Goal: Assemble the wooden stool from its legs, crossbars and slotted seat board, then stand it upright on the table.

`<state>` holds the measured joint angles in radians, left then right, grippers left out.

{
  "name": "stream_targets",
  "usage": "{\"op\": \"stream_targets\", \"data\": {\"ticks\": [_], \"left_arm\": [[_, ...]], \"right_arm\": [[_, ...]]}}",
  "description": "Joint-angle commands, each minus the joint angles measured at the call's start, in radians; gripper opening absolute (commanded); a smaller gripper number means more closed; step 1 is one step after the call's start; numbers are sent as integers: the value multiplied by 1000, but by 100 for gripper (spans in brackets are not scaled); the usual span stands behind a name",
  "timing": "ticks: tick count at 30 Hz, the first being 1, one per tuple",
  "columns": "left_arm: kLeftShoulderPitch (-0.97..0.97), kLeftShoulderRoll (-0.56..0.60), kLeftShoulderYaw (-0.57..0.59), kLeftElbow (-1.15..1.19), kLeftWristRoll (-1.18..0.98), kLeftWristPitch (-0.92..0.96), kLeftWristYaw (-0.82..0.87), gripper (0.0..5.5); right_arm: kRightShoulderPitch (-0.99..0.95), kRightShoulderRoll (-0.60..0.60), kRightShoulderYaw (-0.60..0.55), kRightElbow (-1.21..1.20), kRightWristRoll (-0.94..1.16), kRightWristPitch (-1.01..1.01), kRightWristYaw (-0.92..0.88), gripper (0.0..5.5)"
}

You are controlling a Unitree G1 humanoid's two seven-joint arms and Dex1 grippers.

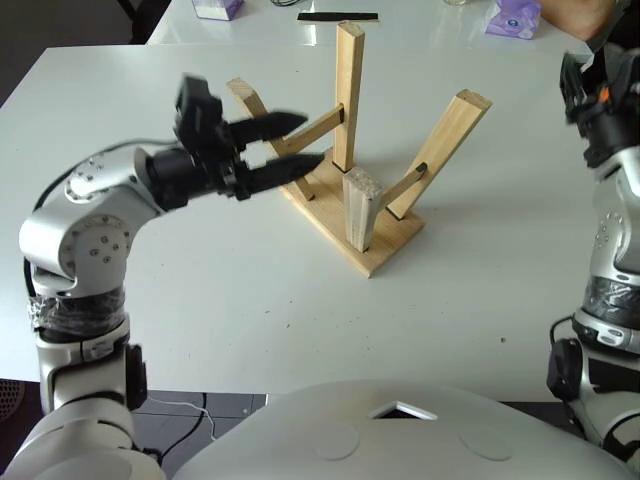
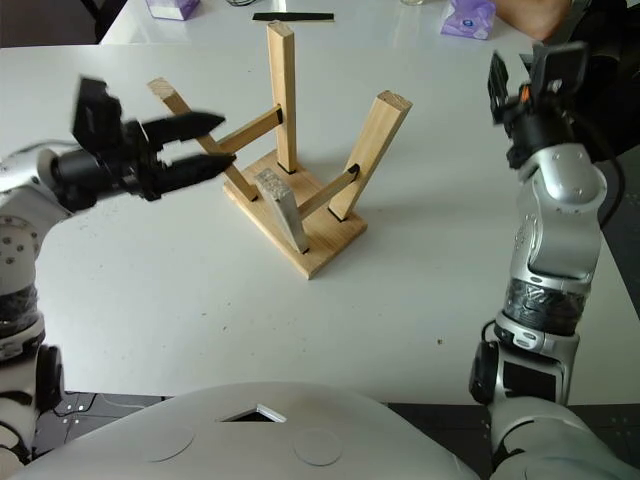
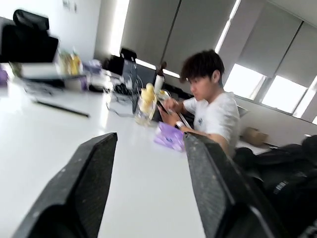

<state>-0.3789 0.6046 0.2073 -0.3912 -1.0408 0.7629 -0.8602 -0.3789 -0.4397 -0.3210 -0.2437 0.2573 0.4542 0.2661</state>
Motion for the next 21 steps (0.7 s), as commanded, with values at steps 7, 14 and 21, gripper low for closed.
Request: {"op": "stream_targets", "data": {"ticks": [7, 14, 21], "left_arm": [[-239, -148, -4, -39, -316, 74, 369, 327], [-118, -158, -158, -129, -284, 105, 393, 327], [93, -148, -424, -143, 1, 74, 306, 327]], "right_arm": [[-268, 87, 38, -238, 349, 339, -64, 232], [-121, 72, 126, -209, 343, 333, -21, 232], [115, -11, 382, -111, 168, 316, 50, 232]]}}
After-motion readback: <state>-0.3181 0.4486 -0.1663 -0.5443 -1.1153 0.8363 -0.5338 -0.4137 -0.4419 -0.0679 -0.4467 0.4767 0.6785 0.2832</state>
